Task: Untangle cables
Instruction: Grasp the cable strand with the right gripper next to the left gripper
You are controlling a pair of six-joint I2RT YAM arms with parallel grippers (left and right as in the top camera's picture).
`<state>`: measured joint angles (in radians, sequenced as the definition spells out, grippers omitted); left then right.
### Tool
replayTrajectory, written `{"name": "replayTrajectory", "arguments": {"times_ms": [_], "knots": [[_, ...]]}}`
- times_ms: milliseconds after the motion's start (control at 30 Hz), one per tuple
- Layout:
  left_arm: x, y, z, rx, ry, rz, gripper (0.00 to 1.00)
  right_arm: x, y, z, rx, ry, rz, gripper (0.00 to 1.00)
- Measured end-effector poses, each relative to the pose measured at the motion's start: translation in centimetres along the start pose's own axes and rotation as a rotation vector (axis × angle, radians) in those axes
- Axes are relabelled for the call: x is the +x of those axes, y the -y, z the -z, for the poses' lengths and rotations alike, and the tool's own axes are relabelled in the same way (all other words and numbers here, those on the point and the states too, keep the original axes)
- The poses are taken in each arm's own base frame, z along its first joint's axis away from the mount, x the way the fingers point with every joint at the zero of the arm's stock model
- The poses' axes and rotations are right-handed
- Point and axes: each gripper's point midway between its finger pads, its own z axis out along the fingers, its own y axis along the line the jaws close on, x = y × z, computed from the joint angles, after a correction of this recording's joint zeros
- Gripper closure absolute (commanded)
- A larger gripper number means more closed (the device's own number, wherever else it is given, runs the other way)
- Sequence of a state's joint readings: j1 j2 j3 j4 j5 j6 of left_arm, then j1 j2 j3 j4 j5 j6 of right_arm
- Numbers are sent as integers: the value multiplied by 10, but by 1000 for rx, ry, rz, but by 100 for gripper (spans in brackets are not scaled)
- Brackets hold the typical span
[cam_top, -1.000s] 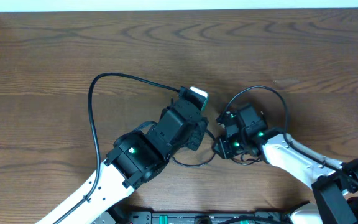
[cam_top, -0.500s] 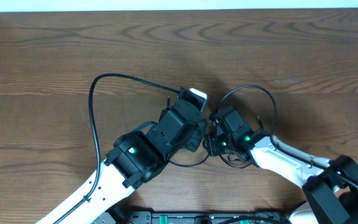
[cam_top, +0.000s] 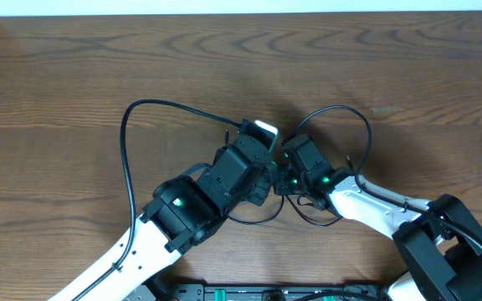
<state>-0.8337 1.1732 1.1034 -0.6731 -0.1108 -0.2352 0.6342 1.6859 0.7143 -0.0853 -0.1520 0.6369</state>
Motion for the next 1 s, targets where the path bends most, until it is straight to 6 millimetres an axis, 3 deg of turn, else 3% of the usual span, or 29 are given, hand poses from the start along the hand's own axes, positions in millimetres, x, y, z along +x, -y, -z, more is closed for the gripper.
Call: {"name": "replayTrajectory", "arguments": {"times_ms": [533,700,1000], "knots": [[0,0,0,0,-1,0,46,10,6,4,39,-63,-14,74],[0,0,0,0,-1,0,45,11,7,4,45,-66,-4,81],[0,0,0,0,-1,0,46,15,4,3,62,-63,26,79]]}}
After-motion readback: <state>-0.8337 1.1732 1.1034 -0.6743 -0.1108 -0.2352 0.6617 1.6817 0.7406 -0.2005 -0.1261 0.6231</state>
